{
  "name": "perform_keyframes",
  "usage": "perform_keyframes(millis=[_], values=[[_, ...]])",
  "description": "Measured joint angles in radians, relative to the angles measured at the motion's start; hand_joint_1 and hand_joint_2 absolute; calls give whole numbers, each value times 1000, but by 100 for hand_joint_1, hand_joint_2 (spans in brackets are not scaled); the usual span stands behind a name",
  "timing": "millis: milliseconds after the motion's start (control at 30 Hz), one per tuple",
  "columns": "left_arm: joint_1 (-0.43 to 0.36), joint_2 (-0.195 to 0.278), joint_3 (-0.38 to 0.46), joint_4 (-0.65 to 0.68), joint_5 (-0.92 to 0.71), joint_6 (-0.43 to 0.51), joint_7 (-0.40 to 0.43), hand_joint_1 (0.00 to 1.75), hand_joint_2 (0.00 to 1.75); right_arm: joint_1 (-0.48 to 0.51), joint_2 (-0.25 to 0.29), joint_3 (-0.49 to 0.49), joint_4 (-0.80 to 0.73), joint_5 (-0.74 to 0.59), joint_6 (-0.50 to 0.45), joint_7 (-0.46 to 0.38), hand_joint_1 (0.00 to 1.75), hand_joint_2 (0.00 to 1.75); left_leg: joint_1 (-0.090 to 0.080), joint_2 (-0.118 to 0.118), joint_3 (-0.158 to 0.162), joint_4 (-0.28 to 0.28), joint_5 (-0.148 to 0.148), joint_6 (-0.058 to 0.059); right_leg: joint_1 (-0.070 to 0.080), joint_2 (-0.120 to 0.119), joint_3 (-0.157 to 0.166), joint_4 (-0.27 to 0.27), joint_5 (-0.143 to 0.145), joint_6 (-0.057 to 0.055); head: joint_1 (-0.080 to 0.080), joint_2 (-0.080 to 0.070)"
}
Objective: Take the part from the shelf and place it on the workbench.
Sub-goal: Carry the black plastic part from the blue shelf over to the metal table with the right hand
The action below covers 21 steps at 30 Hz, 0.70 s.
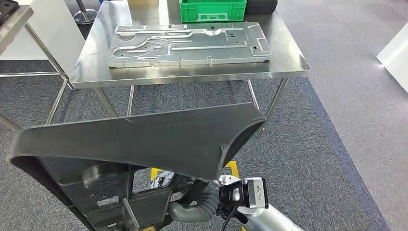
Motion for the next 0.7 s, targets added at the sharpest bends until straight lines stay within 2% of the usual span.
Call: perform_keyframes(millis=[33,67,100,167,200,233,333,367,400,433,500,533,567,600,633,667,700], values=[[0,0,0,0,0,0,1,0,0,2,0,-1,0,0,-1,0,161,175,-1,-1,9,0,-8,0,0,0,-33,29,-10,0,0,0],[1,0,0,0,0,0,1,0,0,4,0,-1,0,0,-1,0,161,175,-2,-2,20,0,-18,0,1,0,-50,22,1,-3,0,0],[1,0,0,0,0,0,1,0,0,4,0,-2,0,0,-1,-1,161,175,-3,-3,35,0,-29,-1,2,0,-50,-17,32,-7,0,0],[1,-1,0,0,0,0,1,0,0,5,-1,-6,-1,-2,2,-4,161,175,-6,-4,66,0,-52,-5,9,0,-28,-143,138,-21,0,0],[0,-2,0,0,0,0,0,0,0,6,-2,-8,-2,-3,4,-5,161,175,-7,-5,76,0,-62,-9,12,1,-17,-191,175,-27,1,0],[-1,-3,0,0,0,0,0,0,0,7,-3,-11,-4,-3,7,-7,161,175,-8,-5,82,-2,-71,-14,15,1,-12,-219,201,-32,2,0],[-2,-2,0,0,-2,0,-4,0,0,11,-6,-18,-19,-4,9,-18,161,175,-8,-4,93,4,-76,-33,13,3,7,-242,200,-43,4,0],[-3,-2,0,0,-4,-2,-6,0,0,12,-6,-20,-25,-3,9,-21,161,175,-8,-4,88,26,-74,-38,10,3,20,-251,196,-48,4,0],[-5,-1,0,0,-5,-3,-8,0,0,12,-6,-22,-30,-3,9,-22,161,175,-6,-3,68,65,-76,-42,7,3,32,-257,192,-52,4,0],[-6,-1,0,0,-7,-4,-9,0,0,14,-7,-23,-35,-1,9,-22,161,175,-3,-3,33,121,-87,-47,5,2,44,-262,187,-55,3,0],[-5,0,0,0,-10,-5,-10,0,0,23,-7,-24,-42,4,10,-22,161,175,4,-2,-54,240,-135,-60,3,1,64,-265,169,-57,3,0],[-4,0,0,0,-12,-5,-11,0,0,30,-7,-26,-45,8,10,-22,161,175,8,-2,-89,272,-159,-65,2,2,75,-265,159,-55,3,0],[-2,0,0,0,-14,-6,-11,0,0,37,-8,-28,-47,12,11,-22,161,175,11,-2,-108,274,-169,-69,0,3,89,-265,148,-53,3,0],[-1,0,0,0,-16,-6,-12,0,0,42,-8,-31,-50,17,12,-22,161,175,15,-2,-113,244,-154,-72,-1,4,104,-265,136,-50,3,0],[0,0,-1,0,-17,-7,-13,0,0,46,-8,-33,-52,20,12,-22,161,175,18,-1,-107,188,-112,-74,-3,4,121,-265,124,-46,3,0],[1,1,-1,0,-18,-7,-14,0,0,48,-9,-36,-54,23,12,-22,161,175,20,0,-97,121,-47,-74,-4,5,135,-264,112,-41,3,0],[2,1,-1,0,-20,-7,-14,0,0,52,-9,-39,-56,28,12,-22,161,175,20,3,-89,68,1,-73,-4,6,146,-263,100,-36,3,0]])
